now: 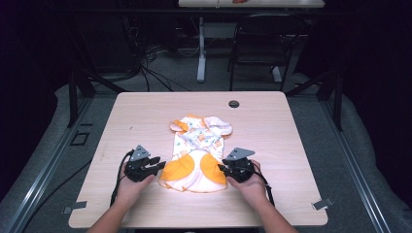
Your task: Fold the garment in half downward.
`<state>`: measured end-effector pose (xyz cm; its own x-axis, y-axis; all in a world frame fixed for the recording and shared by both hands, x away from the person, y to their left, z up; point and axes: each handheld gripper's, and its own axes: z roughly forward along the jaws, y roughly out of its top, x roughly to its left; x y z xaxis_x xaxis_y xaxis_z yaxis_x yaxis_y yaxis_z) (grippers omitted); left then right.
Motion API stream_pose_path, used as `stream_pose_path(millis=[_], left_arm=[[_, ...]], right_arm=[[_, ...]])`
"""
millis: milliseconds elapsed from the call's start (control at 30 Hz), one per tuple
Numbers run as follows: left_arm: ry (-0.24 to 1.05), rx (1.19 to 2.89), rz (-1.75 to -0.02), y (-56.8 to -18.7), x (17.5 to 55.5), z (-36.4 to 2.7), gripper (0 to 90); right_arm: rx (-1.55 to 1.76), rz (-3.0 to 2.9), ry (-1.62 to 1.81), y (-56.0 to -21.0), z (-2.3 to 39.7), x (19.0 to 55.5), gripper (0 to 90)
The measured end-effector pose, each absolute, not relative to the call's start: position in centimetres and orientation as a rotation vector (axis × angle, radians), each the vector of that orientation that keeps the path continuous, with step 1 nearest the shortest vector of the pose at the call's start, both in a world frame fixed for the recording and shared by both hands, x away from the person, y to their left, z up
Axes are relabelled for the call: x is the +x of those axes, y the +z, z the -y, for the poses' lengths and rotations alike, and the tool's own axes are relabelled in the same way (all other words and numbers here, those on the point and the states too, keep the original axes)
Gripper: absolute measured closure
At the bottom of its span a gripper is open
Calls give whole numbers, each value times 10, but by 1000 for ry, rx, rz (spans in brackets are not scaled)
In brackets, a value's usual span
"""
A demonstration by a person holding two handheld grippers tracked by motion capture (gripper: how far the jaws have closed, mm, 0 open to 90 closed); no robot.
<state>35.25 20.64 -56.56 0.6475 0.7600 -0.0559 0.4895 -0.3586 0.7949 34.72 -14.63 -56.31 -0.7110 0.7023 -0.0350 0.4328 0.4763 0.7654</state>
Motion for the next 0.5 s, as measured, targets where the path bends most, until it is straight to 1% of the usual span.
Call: stream_pose_path(millis=[133, 267, 333, 367, 433, 467, 500], left_arm=[[401, 2020, -953, -565, 354, -203, 646], [357, 2012, -965, -566, 357, -200, 674], [329, 2011, -965, -565, 360, -199, 754], [329, 2016, -955, -563, 363, -197, 754], [335, 2024, -931, -558, 369, -193, 841], [335, 2032, -918, -557, 374, -189, 880], [337, 2050, -907, -557, 381, -183, 899]], right_arm=[[951, -2383, 1070, -563, 147, 346, 698], [964, -2377, 1095, -561, 147, 348, 718], [985, -2388, 1146, -560, 146, 354, 791], [985, -2388, 1146, -560, 146, 354, 791], [1008, -2413, 1168, -557, 143, 362, 857], [1005, -2420, 1167, -556, 142, 365, 876], [1001, -2424, 1157, -555, 140, 369, 896]])
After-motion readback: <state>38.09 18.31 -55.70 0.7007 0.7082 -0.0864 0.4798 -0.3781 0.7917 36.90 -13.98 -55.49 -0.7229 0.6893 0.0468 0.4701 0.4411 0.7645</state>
